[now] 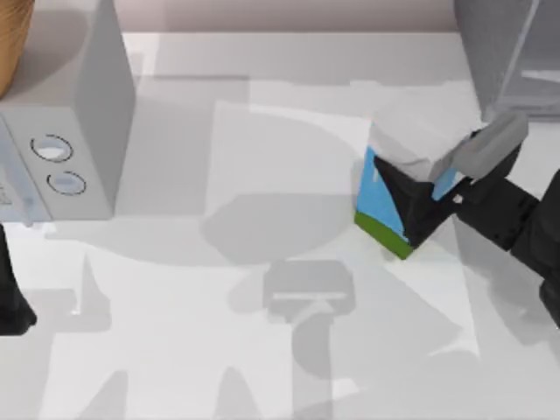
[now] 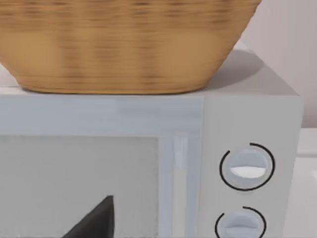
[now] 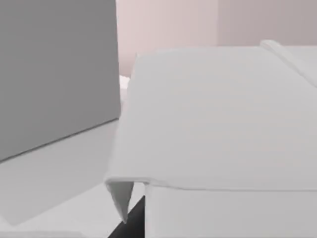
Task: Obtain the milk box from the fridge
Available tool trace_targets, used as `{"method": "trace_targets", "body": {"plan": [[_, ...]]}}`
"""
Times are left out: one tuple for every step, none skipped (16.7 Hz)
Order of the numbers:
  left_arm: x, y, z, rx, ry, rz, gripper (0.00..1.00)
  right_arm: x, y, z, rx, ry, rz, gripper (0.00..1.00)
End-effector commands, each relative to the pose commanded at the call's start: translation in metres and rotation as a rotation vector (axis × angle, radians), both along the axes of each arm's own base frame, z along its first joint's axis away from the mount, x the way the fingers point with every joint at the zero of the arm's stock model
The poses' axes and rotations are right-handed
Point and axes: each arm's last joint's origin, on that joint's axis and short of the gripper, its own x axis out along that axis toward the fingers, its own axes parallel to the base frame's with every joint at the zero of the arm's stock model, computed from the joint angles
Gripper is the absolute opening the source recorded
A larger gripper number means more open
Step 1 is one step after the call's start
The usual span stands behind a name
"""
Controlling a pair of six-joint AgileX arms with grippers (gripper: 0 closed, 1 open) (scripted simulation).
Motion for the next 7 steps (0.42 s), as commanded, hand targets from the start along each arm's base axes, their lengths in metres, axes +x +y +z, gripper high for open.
{"method": "trace_targets", "body": {"plan": [[0.0000, 0.0000, 0.0000, 0.000, 0.000, 0.000, 1.00, 0.0000, 0.0000, 0.0000, 0.000, 0.000, 0.000, 0.98], [0.0000, 0.0000, 0.0000, 0.000, 0.000, 0.000, 1.00, 0.0000, 0.0000, 0.0000, 0.000, 0.000, 0.000, 1.00], [0.0000, 0.0000, 0.0000, 0.000, 0.000, 0.000, 1.00, 0.0000, 0.0000, 0.0000, 0.000, 0.000, 0.000, 1.00], [0.0000, 0.0000, 0.0000, 0.000, 0.000, 0.000, 1.00, 0.0000, 0.0000, 0.0000, 0.000, 0.000, 0.000, 1.00], [0.0000, 0.0000, 0.0000, 0.000, 0.000, 0.000, 1.00, 0.0000, 0.0000, 0.0000, 0.000, 0.000, 0.000, 1.00], [0.0000, 0.0000, 0.0000, 0.000, 0.000, 0.000, 1.00, 0.0000, 0.0000, 0.0000, 0.000, 0.000, 0.000, 1.00], [0.0000, 0.0000, 0.0000, 0.000, 0.000, 0.000, 1.00, 0.0000, 0.0000, 0.0000, 0.000, 0.000, 0.000, 1.00]]}}
